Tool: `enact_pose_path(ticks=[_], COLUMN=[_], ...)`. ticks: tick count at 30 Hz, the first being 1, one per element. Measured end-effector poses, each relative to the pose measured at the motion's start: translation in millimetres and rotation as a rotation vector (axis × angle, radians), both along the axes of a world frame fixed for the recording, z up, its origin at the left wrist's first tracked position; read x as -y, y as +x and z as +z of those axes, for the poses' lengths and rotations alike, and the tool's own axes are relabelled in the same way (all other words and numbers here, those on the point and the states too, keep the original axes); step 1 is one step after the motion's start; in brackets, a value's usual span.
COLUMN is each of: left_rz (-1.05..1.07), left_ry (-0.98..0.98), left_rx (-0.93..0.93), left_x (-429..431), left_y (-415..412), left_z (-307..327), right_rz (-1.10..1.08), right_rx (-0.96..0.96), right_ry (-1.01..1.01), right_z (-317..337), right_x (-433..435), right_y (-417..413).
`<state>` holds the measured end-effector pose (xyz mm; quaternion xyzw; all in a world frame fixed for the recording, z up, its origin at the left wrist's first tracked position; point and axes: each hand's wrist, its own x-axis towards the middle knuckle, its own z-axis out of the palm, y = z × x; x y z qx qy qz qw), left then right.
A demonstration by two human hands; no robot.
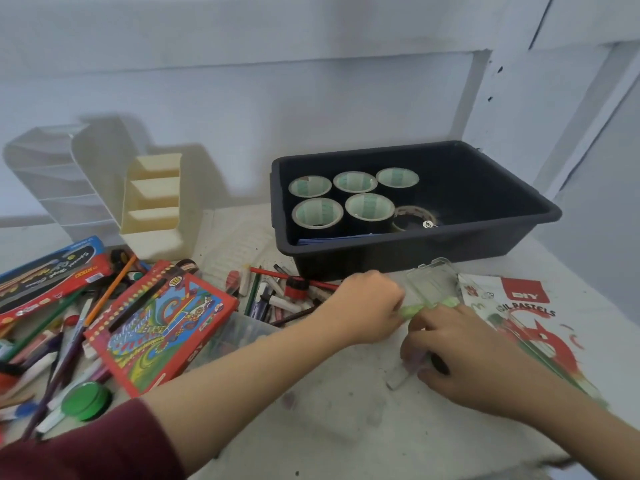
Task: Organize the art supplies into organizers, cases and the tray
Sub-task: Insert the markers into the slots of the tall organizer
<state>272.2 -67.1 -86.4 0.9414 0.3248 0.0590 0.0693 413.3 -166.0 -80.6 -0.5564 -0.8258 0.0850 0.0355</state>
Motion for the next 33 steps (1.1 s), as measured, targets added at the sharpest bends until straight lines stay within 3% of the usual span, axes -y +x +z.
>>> enact_pose_path(ticks=[4, 11, 15, 18, 21, 27, 30, 33], left_rz=[-0.011, 0.057, 0.162, 0.190, 0.256, 0.370, 0.381, 0.457], left_ry=[0.130, 0.059, -0.056, -0.037, -0.122, -0.869, -0.984, -1.033], left_rx=[-0.080, -0.095, -0.075, -0.056, 0.117, 0.769, 0.902, 0.978], left_x=[-1.0, -8.2, -16.5, -15.4, -14.0, -13.3, -11.3, -8.6], left_y=[13.6, 7.5, -9.4, -24.6, -47.6, -120.9, -156.0, -193.4], left_z=[-7.9, 12.5, 38.3, 57.7, 76.8, 100.4, 99.5, 94.1], right_rz=[-0.059, 0.003, 0.039, 0.046, 0.047, 0.022, 0.029, 0.054], right_rx=[-0.008, 0.021, -0.103, -0.222, -0.370, -0.470, -0.441, -0.418], right_ry=[0.016, -0.007, -0.025, -0.026, -0.026, -0.114, -0.249, -0.259], right_z=[-9.6, -7.8, -0.9, 5.9, 15.0, 39.3, 50.5, 61.1], right_x=[-4.1, -9.3, -14.4, -19.7, -23.5, -45.9, -56.8, -67.8], right_y=[2.8, 6.2, 2.5, -3.4, -11.4, -48.8, -72.8, -105.0])
